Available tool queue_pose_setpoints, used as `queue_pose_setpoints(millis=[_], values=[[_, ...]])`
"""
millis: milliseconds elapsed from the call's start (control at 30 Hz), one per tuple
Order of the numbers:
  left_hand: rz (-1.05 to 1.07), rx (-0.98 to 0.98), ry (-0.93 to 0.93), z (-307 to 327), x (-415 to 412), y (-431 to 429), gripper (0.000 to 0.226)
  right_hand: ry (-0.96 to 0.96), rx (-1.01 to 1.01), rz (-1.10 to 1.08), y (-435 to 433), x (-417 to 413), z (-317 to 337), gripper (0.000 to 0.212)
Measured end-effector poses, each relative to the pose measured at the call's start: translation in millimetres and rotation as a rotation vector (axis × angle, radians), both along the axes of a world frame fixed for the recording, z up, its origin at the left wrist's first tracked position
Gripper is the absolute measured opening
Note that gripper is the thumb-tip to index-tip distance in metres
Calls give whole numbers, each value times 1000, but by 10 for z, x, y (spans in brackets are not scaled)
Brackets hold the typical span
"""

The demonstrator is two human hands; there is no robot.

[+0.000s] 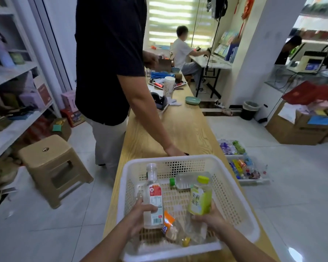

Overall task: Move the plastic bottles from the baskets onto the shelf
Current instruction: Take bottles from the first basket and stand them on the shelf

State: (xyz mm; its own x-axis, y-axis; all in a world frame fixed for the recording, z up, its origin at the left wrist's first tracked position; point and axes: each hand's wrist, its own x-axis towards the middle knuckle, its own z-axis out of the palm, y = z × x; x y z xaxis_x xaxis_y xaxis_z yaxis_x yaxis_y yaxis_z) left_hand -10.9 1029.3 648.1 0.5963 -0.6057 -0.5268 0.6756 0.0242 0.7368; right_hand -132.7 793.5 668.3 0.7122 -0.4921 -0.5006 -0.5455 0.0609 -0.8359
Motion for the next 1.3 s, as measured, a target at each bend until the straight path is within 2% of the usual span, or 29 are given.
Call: queue_pose_setpoints(millis=[67,100,200,300,467,567,600,667,767,867,967,1000,1100,1133,1267,1300], values=[[-14,16,-10,-1,2,-16,86,-12,-55,14,-18,59,-55,107],[-27,15,-12,8,-8,-25,93,-1,-72,21,-8,64,-48,107],[-41,-42,18,86,-39,-79,87,10,-106,30,40,46,89,83],[-61,-113,38,257,-89,-179,76,-45,-39,-11,23,-32,278,66],[-102,-197,14,470,-204,-431,101,-143,104,-193,-125,-295,478,59],[-146,-259,61,620,-342,-619,79,-238,171,-313,-194,-585,686,67],[-171,-276,68,659,-397,-676,80,-274,182,-346,-222,-702,760,68],[-248,-307,58,765,-552,-795,93,-325,184,-410,-278,-989,910,59],[-354,-346,34,897,-816,-939,85,-354,160,-491,-334,-1547,1076,56],[-443,-380,0,968,-1110,-1078,97,-352,116,-556,-310,-2175,1179,49],[-536,-329,-21,1059,-1533,-1203,94,-374,93,-651,-195,-2771,1234,38],[-569,-317,-36,1116,-1723,-1239,86,-374,82,-679,-144,-2962,1246,37],[-636,-341,-4,1226,-2325,-1350,33,-373,61,-764,60,-3552,1282,40],[-661,-345,24,1230,-2486,-1401,32,-378,56,-797,132,-3745,1286,40],[-804,-336,-9,1234,-3111,-1626,72,-385,21,-931,426,-4470,1285,38],[-835,-335,-28,1259,-3287,-1670,67,-389,11,-971,493,-4638,1294,37]])
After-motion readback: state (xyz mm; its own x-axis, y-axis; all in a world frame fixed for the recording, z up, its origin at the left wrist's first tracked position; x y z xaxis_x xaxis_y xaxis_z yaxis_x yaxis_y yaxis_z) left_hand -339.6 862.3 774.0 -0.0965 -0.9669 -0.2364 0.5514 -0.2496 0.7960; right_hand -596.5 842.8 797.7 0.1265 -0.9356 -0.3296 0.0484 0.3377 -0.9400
